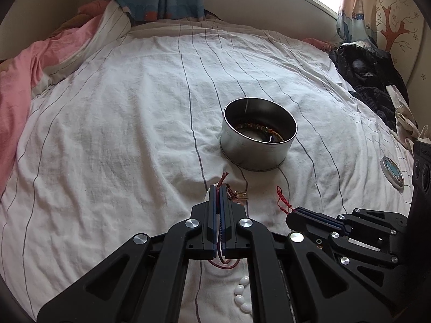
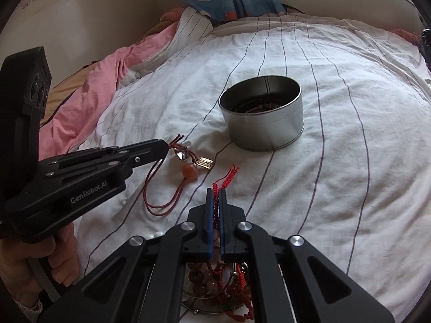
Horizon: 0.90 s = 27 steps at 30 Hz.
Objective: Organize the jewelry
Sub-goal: 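Carry the red cord into the tin and open left while right carries its string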
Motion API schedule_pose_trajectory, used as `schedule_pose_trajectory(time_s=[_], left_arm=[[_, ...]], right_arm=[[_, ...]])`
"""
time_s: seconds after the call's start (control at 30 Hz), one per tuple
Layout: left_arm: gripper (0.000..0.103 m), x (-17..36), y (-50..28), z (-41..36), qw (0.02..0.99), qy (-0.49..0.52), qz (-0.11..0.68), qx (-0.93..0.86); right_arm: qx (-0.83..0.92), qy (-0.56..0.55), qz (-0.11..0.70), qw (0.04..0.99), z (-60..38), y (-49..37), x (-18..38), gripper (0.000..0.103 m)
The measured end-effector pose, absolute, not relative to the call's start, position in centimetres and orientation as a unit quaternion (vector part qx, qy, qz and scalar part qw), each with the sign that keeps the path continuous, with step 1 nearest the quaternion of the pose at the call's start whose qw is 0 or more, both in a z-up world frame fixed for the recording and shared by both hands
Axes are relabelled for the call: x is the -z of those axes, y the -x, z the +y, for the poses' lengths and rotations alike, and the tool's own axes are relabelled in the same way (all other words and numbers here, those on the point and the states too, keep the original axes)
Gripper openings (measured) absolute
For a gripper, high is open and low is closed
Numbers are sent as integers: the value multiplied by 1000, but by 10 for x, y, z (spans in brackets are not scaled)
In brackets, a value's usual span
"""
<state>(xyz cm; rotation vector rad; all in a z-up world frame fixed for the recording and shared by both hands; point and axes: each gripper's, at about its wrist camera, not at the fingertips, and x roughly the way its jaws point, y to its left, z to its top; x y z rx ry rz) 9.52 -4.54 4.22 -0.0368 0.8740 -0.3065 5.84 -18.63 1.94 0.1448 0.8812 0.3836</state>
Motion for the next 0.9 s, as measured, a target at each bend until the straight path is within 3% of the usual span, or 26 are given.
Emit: schedule_pose_trajectory(time_s=[0.63,0.9], left_arm=[[2,-64,-88,-72,906,-20,395,153],[3,-41,-100,-66,898,-14,420,133]], right_arm=[[-159,-103,380,905,-217,-51,-45,4],[-149,-95,410,895,-216,-59,-24,4]])
